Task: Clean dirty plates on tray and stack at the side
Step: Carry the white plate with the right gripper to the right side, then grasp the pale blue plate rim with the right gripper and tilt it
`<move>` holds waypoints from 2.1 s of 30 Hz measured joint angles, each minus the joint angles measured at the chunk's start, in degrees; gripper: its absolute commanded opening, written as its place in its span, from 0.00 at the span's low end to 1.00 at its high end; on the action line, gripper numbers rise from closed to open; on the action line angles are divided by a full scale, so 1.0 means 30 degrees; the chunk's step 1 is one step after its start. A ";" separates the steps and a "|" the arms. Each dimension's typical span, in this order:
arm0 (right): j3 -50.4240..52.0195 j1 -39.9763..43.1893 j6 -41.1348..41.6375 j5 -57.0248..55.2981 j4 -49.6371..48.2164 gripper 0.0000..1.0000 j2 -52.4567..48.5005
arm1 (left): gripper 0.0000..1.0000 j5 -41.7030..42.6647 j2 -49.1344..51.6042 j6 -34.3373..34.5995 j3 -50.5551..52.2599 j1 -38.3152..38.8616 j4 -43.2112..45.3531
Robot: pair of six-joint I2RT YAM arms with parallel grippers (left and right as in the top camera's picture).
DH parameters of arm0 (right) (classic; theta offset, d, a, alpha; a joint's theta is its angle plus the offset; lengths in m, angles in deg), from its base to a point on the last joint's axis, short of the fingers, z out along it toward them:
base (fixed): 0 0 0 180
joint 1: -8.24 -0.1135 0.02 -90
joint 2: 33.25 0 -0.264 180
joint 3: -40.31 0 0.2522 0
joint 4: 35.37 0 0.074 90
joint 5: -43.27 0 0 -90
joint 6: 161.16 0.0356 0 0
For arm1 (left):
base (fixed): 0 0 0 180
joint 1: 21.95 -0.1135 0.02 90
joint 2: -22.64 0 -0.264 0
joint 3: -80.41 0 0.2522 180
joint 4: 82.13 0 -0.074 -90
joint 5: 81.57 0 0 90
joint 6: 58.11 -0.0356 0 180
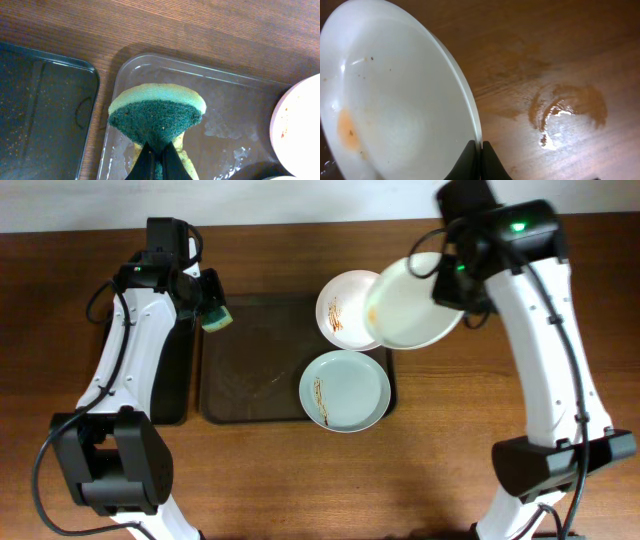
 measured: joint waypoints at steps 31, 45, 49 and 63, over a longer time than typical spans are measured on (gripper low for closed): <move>1.7464 0.8590 -0.1494 0.3293 -1.2764 0.52 0.0175 | 0.01 0.0146 0.0000 0.0000 0.0007 0.0000 0.0146; 1.0601 0.3111 -0.2499 0.7730 -0.6907 0.61 0.3388 | 0.01 0.0138 0.0000 0.0000 0.0007 0.0335 0.0117; 1.0601 0.0962 -0.2484 0.7679 -0.7206 0.67 0.3388 | 0.01 0.0138 0.0000 -0.0255 0.0007 0.0925 0.0066; 1.5766 -0.2601 -0.0882 0.7541 -1.1475 0.53 0.3169 | 0.01 -0.0386 0.0525 -0.1166 0.0007 0.3096 -0.0321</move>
